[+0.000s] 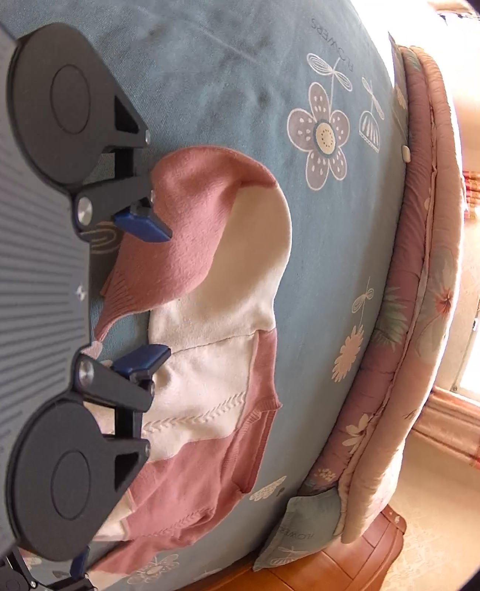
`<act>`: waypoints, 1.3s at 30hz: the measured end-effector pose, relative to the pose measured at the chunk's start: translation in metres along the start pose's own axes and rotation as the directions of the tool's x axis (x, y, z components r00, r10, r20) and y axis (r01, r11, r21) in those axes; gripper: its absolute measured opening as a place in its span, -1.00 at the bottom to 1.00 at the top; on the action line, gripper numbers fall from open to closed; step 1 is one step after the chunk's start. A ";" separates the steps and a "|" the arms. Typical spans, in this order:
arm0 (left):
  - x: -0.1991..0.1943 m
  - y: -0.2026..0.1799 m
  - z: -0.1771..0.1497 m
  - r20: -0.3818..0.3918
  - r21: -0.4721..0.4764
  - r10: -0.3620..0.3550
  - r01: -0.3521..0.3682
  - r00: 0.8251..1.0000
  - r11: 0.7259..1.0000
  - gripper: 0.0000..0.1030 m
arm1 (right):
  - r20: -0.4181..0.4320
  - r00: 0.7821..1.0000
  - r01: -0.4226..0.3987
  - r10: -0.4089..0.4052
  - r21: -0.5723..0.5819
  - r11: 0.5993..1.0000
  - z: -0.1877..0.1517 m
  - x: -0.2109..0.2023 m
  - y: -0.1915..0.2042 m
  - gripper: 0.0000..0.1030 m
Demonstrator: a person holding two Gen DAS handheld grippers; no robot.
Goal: Fold clothes
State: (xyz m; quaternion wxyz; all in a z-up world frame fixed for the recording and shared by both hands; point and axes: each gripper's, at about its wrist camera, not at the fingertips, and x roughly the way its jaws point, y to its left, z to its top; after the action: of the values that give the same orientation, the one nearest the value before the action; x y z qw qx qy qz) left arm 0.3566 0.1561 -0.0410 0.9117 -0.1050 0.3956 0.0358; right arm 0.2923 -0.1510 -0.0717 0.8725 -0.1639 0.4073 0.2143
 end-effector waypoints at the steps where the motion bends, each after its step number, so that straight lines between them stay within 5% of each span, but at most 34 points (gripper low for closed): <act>1: 0.004 -0.012 -0.002 0.013 0.049 0.044 -0.044 0.999 0.998 0.36 | 0.001 1.000 -0.001 0.001 0.001 1.000 0.000 -0.001 0.000 1.00; 3: 0.019 -0.032 -0.007 0.037 0.148 0.151 -0.155 0.988 0.977 0.44 | 0.004 1.000 -0.001 0.001 0.004 1.000 0.000 -0.002 -0.001 1.00; 6: 0.040 -0.055 -0.016 0.085 0.288 0.302 -0.313 0.950 0.905 0.44 | 0.012 1.000 0.003 -0.003 0.011 1.000 0.001 -0.004 -0.005 1.00; 9: 0.048 -0.050 -0.026 0.099 0.342 0.385 -0.395 0.917 0.852 0.44 | 0.021 1.000 0.002 -0.003 0.030 1.000 0.002 -0.007 -0.012 1.00; 16: 0.043 -0.010 -0.035 0.078 0.339 0.466 -0.463 0.881 0.819 0.46 | 0.023 1.000 0.007 -0.009 0.060 0.998 0.002 -0.006 -0.018 1.00; 20: 0.048 0.001 -0.040 0.048 0.322 0.440 -0.431 0.897 0.843 0.33 | 0.019 1.000 0.002 -0.003 0.041 0.999 0.001 -0.004 -0.011 1.00; 22: 0.048 0.001 -0.041 0.040 0.316 0.417 -0.407 0.908 0.857 -0.29 | 0.012 1.000 0.002 -0.002 0.029 1.000 0.001 -0.001 -0.008 1.00; 23: 0.048 0.001 -0.040 0.036 0.317 0.416 -0.406 0.908 0.857 -0.43 | 0.009 1.000 0.001 -0.002 0.023 1.000 0.001 0.000 -0.006 1.00; 28: 0.039 0.011 -0.033 0.095 0.358 0.512 -0.509 0.854 0.783 -0.87 | 0.009 1.000 0.003 -0.003 0.016 1.000 0.000 -0.001 -0.006 1.00; 37: 0.016 0.084 0.000 0.159 0.338 0.683 -0.689 0.713 0.641 -0.78 | 0.019 1.000 0.018 -0.019 0.052 0.999 0.002 -0.001 -0.014 1.00; 39: 0.018 0.095 0.005 0.166 0.357 0.695 -0.699 0.700 0.619 -0.68 | 0.016 1.000 0.018 -0.019 0.046 0.999 0.001 0.001 -0.012 1.00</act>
State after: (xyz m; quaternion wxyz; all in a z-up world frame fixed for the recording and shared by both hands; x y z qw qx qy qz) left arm 0.3588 0.2500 -0.0663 0.8297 0.2421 0.3987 0.3066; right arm 0.2998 -0.1608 -0.0700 0.8812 -0.1458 0.4036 0.1981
